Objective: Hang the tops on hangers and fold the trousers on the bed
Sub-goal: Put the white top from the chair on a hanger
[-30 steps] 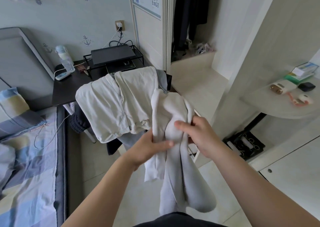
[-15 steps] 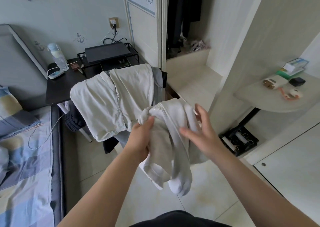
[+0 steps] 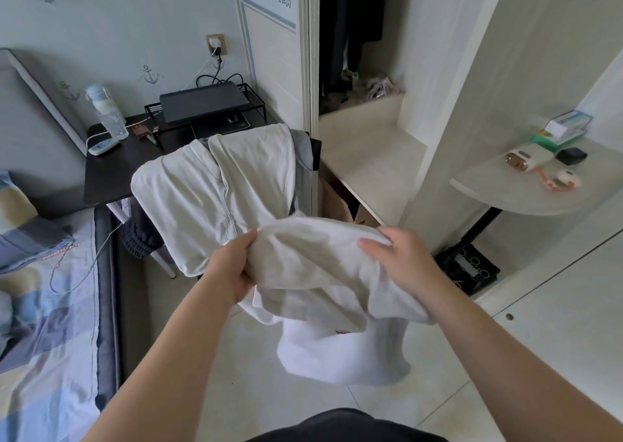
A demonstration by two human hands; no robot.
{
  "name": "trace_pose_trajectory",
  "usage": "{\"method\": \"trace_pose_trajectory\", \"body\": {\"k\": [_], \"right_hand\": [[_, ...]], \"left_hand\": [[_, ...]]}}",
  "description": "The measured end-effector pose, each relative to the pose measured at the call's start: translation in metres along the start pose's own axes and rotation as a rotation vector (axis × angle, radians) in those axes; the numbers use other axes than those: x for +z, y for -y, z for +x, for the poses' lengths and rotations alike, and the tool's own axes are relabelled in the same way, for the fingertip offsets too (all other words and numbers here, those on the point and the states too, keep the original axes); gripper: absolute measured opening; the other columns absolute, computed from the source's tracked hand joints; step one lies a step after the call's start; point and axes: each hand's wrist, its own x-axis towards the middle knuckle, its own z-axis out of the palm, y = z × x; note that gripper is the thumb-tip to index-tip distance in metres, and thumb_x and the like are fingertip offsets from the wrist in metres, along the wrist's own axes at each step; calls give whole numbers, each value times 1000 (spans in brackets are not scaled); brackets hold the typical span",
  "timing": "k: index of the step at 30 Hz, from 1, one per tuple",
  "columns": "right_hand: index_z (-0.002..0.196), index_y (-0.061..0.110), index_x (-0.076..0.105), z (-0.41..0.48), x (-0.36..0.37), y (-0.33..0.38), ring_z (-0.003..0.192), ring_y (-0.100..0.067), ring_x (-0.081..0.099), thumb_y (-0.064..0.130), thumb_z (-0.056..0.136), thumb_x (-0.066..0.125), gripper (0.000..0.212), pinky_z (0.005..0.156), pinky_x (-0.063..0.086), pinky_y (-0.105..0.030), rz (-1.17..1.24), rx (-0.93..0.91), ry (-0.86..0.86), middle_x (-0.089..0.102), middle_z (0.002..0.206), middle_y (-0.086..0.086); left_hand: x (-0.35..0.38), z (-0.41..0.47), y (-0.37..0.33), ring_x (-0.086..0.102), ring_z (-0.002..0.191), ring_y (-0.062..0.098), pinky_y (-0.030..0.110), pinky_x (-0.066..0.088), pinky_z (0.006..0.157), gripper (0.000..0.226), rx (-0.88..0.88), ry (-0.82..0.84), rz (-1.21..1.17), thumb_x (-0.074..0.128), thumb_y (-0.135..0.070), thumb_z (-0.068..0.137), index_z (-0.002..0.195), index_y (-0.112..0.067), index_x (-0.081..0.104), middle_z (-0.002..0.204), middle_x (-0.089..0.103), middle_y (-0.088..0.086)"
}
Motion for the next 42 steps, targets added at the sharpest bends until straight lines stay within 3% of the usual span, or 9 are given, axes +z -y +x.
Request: {"method": "trace_pose_trajectory", "body": {"k": [5, 9, 11, 16, 20, 28, 34, 37, 42], "right_hand": [[88, -2, 69, 15, -11, 38, 67, -14, 60, 26, 93, 66, 29, 66, 44, -30, 90, 64, 79, 63, 71, -4], [93, 6, 75, 17, -8, 57, 70, -20, 70, 17, 95, 65, 15, 65, 55, -28, 284, 188, 138, 74, 81, -8], [104, 0, 72, 16, -7, 65, 70, -21, 72, 11, 98, 61, 17, 58, 57, -26, 407, 232, 223, 74, 86, -14], [111, 3, 70, 10, -10, 79, 77, -25, 72, 15, 99, 57, 21, 65, 58, -31, 679, 250, 360, 73, 90, -15], [120, 9, 67, 6, -11, 65, 101, -27, 61, 32, 89, 68, 39, 90, 46, -41, 823, 156, 436, 65, 111, -16], [138, 45, 42, -37, 15, 36, 122, 2, 56, 50, 71, 82, 78, 99, 50, -28, 261, 75, 498, 60, 129, 25], [97, 29, 58, -44, 51, 15, 69, 7, 57, 28, 97, 59, 2, 60, 40, -12, -7, -4, 154, 62, 89, 12], [71, 19, 51, -36, 50, 9, 53, 0, 46, 20, 99, 56, 29, 54, 35, -16, -36, -38, 126, 46, 60, 10], [65, 10, 42, -25, 32, 26, 57, -14, 38, 14, 97, 59, 36, 57, 29, -31, 191, 30, 181, 37, 61, -3]], "left_hand": [[-6, -11, 11, 61, 115, 22, 33, 52, 92, 71, 353, -145, 520, 83, -43, 80, 139, -15, 53, 132, 58, -3], [11, -54, 9, 56, 126, 7, 26, 48, 98, 67, 620, 526, 730, 85, -53, 67, 127, -43, 58, 134, 59, -20], [22, -61, 20, 56, 125, 6, 25, 48, 101, 77, 683, 634, 803, 89, -45, 66, 134, -41, 52, 132, 60, -20], [46, -65, 32, 64, 81, 10, 32, 54, 72, 14, 860, 362, 623, 68, -21, 93, 103, -19, 59, 89, 68, -9], [53, -64, 22, 44, 69, 14, 42, 39, 60, 28, 839, 248, 587, 49, -25, 88, 85, 3, 50, 76, 52, 22], [58, -53, 14, 51, 65, 22, 38, 47, 58, 18, 426, 111, 443, 53, -18, 81, 81, -2, 60, 67, 58, 14], [59, -52, -3, 61, 72, 30, 46, 57, 66, 30, 422, 79, 514, 39, -7, 83, 85, -3, 69, 77, 66, 19], [47, -43, -8, 62, 76, 31, 53, 60, 69, 34, 453, 34, 522, 37, -8, 77, 90, 3, 66, 79, 66, 21], [26, -19, -14, 44, 67, 22, 40, 45, 63, 35, 567, -53, 562, 50, -26, 74, 81, 8, 55, 67, 48, 13]]}}
